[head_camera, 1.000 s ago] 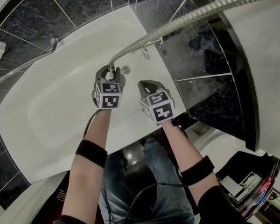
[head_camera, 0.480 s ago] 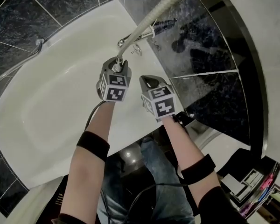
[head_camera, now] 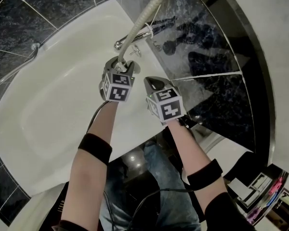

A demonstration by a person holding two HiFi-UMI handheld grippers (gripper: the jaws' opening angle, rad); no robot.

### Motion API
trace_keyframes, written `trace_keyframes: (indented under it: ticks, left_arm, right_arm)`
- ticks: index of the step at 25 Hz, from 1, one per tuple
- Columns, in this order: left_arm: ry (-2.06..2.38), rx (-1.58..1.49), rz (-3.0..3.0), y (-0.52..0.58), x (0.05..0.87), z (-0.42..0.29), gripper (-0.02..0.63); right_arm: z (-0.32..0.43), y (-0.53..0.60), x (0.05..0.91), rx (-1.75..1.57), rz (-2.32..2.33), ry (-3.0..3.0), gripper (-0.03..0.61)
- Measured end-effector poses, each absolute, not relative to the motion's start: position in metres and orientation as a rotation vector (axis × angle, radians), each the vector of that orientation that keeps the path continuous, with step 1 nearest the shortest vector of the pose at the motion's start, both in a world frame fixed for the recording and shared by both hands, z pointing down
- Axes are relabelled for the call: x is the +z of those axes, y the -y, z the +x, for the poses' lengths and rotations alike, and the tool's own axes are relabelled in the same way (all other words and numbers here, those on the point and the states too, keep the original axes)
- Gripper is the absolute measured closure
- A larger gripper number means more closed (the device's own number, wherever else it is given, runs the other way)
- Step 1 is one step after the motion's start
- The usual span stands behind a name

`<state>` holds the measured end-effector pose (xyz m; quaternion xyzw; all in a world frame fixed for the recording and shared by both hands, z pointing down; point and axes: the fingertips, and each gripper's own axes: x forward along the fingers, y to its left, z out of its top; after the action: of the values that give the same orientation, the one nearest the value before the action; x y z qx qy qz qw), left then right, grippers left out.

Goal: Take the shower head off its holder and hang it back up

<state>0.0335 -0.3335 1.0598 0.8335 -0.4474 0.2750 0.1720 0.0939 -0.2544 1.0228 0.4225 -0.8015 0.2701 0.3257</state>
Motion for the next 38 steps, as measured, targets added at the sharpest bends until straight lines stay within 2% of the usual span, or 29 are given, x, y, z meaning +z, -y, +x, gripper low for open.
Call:
trace_keyframes:
  ticks: [2,7,16,19,25,30,38]
  left_arm:
    - [1.264,0.789,2.357,0.332,1.062,0.034,0.351]
    - [1.258,0.828,2.348,0.325,1.063,0.03,0.306]
    - [1.28,0.855,2.322,0.296,1.005,0.007,0.305]
    - [1.321,0.854,2.305,0.28,0.957,-0.011,0.37]
    - [1.462,0.743,2.216,0.235,0.834,-0.059,0.597]
    - [1.64,0.658,2.123,0.193,0.721,-0.125,0.609]
    - [1.894,0.597,1.968,0.11,0.585,-0.226,0.61]
  right_arm:
    - [0.093,0.255,1.023,0.711,1.105,2.104,0.557]
    - [0.095,0.253,1.023,0.724,1.109,2.1,0.557]
    - [0.097,0.24,0.984,0.733,1.098,2.086,0.557]
    - [0.09,0.238,0.945,0.722,1.092,2.103,0.557]
    - [0.075,0.224,0.85,0.67,1.061,2.129,0.557]
    - [0.047,0.207,0.768,0.617,0.998,2.19,0.557]
    - [0.001,0.183,0.651,0.489,0.885,2.307,0.557]
